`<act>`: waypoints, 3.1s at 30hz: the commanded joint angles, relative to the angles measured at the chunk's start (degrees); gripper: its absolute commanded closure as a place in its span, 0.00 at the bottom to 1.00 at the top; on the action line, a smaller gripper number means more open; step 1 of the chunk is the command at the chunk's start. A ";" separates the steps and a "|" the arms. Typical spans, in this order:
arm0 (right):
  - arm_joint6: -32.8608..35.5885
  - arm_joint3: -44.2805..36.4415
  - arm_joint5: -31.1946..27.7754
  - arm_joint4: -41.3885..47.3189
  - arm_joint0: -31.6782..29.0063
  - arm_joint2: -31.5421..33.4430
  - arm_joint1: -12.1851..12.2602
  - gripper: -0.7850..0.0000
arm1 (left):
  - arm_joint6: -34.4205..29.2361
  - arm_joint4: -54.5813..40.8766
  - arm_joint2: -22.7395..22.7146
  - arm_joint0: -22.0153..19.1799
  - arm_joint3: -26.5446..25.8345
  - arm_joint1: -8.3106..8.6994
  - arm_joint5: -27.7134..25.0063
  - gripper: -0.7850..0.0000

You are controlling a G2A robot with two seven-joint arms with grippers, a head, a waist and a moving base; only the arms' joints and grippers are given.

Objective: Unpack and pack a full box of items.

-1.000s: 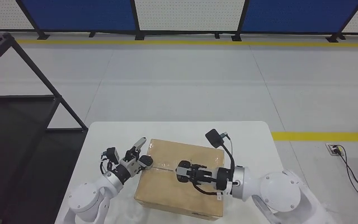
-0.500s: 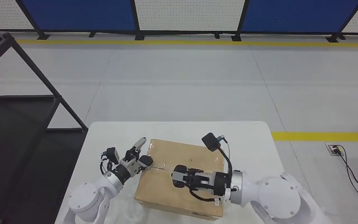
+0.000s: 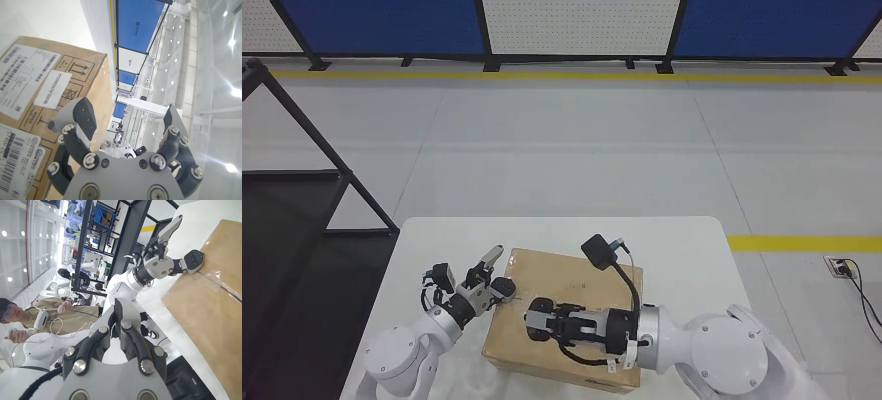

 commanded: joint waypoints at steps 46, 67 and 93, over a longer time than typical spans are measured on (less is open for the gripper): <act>-9.99 -1.10 2.47 12.25 0.15 -0.35 -3.40 1.00 | 1.39 -1.02 -0.61 2.15 -2.18 0.00 -2.51 0.00; -13.35 -1.63 5.80 14.91 -1.17 1.26 -4.40 1.00 | 3.27 -5.47 -2.19 3.94 -3.56 -0.26 -8.24 0.00; -15.02 -6.49 4.36 16.90 -8.08 5.34 -4.55 1.00 | 3.86 -8.85 -4.84 4.36 -3.63 -0.34 -11.18 0.00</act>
